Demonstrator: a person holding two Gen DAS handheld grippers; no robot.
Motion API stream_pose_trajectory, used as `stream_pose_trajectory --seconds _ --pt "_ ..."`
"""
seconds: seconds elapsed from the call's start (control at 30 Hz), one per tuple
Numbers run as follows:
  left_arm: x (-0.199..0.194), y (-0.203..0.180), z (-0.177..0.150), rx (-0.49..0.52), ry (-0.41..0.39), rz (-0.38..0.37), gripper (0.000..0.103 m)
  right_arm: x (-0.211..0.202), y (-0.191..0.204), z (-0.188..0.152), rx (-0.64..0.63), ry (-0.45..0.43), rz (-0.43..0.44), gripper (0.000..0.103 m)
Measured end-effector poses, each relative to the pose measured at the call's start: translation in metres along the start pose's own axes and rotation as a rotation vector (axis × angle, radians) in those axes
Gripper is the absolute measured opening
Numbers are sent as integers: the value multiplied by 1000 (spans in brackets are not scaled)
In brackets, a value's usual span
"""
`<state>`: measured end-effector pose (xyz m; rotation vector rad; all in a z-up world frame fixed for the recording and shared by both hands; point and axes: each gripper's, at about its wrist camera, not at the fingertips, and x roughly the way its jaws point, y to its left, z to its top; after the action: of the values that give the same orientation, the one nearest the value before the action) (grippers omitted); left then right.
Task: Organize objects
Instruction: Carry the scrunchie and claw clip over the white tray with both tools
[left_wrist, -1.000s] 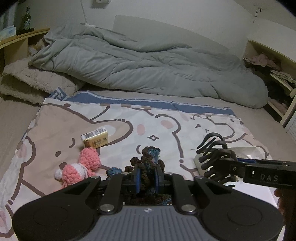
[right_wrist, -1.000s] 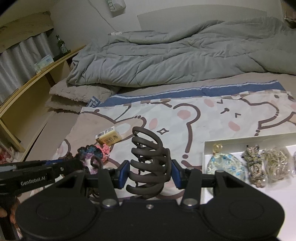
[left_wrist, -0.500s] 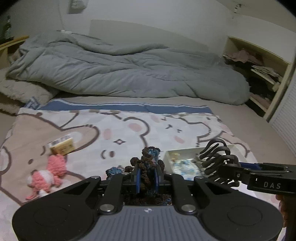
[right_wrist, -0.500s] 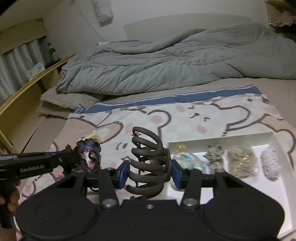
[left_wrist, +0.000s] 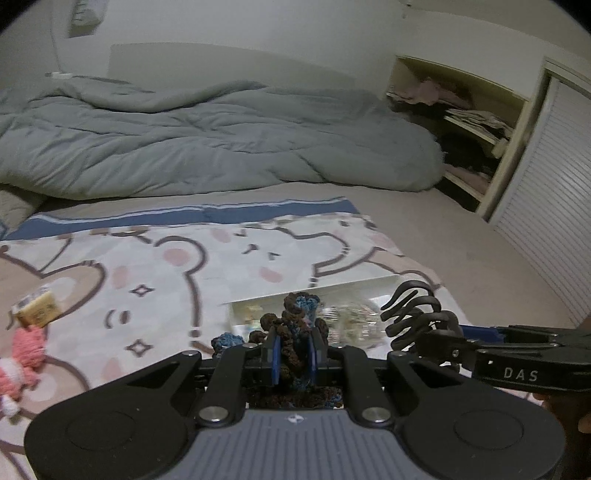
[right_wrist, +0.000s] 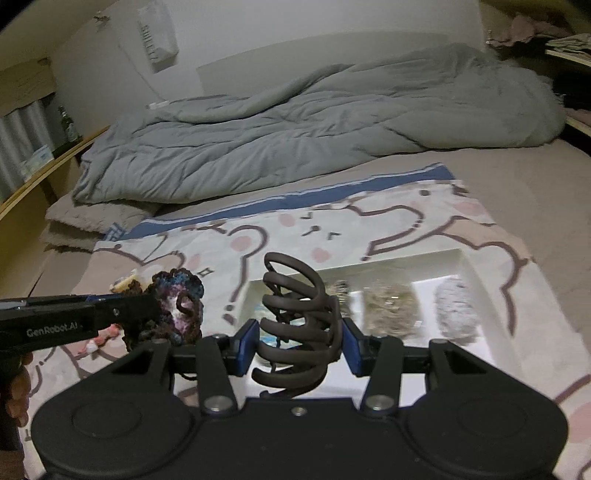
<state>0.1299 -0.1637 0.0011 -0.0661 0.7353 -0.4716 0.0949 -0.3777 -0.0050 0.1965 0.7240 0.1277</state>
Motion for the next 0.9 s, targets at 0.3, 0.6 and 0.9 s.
stream_pose_trajectory --seconds 0.3,0.6,0.9 --pt "30 -43 -1 14 31 -86 15 -11 -47 -7 7 6 -51 49" --pt "70 -87 -12 41 106 -152 15 -2 -84 -20 -21 92 -111 49" --pt "115 -126 -35 130 225 -180 15 20 -120 -36 -7 237 -158 49"
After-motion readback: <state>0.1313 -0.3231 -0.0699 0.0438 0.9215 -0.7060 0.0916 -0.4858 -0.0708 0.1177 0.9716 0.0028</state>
